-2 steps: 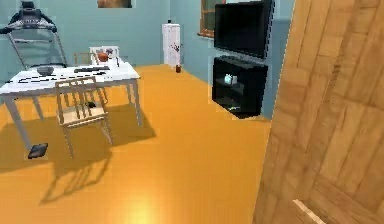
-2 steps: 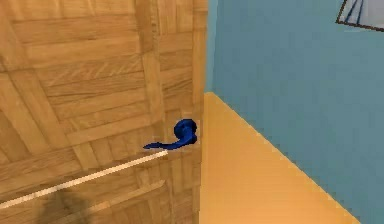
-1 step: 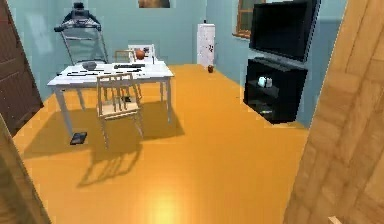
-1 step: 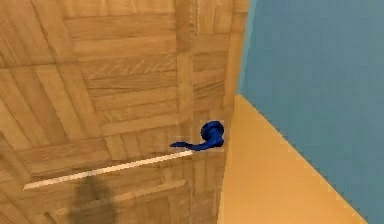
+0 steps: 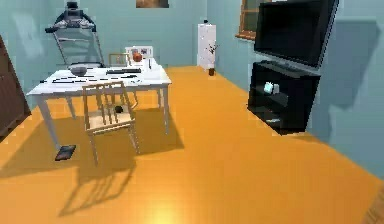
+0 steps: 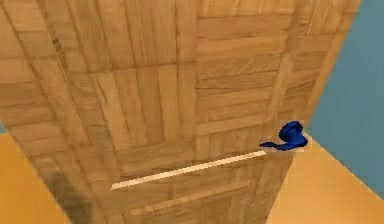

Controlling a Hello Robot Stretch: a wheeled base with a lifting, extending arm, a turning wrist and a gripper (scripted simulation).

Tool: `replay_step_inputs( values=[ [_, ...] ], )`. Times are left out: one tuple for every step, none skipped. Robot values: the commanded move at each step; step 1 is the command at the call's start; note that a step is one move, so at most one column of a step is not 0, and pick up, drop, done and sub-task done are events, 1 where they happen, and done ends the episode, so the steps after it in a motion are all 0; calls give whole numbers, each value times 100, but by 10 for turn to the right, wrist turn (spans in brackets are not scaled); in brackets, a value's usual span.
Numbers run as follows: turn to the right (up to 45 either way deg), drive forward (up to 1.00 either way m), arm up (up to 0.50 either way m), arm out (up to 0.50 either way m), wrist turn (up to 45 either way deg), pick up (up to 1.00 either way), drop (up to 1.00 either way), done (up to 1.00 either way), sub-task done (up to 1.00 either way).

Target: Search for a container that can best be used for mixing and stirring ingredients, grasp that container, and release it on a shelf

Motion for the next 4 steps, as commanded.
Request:
replay_step_inputs(
  values=[
    [-150,0,0,0,0,0,0,0,0],
    [0,45,0,0,0,0,0,0,0],
    [-330,0,0,0,0,0,0,0,0],
    [-30,0,0,0,0,0,0,0,0]
  ],
)
